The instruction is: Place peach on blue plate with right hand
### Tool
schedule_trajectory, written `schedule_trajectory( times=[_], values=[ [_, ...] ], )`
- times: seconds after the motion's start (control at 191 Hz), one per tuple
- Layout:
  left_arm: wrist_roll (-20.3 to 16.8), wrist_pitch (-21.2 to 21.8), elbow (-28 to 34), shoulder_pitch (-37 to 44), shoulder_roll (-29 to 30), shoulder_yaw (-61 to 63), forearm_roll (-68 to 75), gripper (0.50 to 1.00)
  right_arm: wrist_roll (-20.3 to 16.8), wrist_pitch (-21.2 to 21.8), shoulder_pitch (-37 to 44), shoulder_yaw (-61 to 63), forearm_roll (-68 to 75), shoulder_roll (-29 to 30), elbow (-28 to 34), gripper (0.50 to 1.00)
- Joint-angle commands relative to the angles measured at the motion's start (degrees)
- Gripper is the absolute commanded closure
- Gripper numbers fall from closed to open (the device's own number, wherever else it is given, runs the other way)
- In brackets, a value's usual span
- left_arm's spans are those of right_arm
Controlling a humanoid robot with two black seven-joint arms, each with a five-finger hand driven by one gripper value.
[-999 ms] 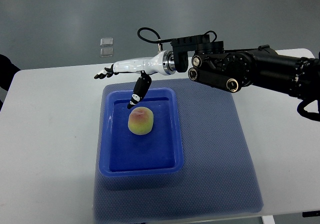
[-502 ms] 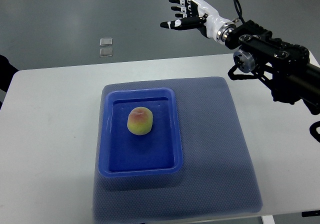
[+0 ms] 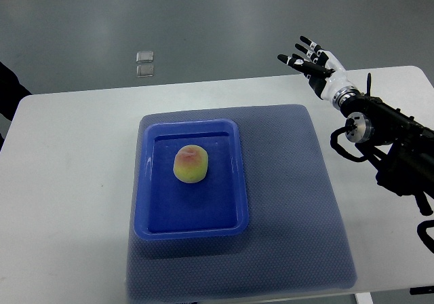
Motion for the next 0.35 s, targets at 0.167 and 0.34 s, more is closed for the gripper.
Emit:
schedule_trajectory(
  times=[0.167, 0.34],
  values=[
    [0.0, 0.0, 0.09, 0.0, 0.0, 0.0, 0.0, 0.5, 0.8, 0.24, -1.41, 0.94, 3.79, 0.68, -0.14, 0.57],
    [0.0, 0.0, -0.09, 0.0, 0.0, 0.0, 0.0, 0.5, 0.89, -0.02, -1.5, 1.03, 3.7, 0.77, -0.14, 0.57]
  ],
)
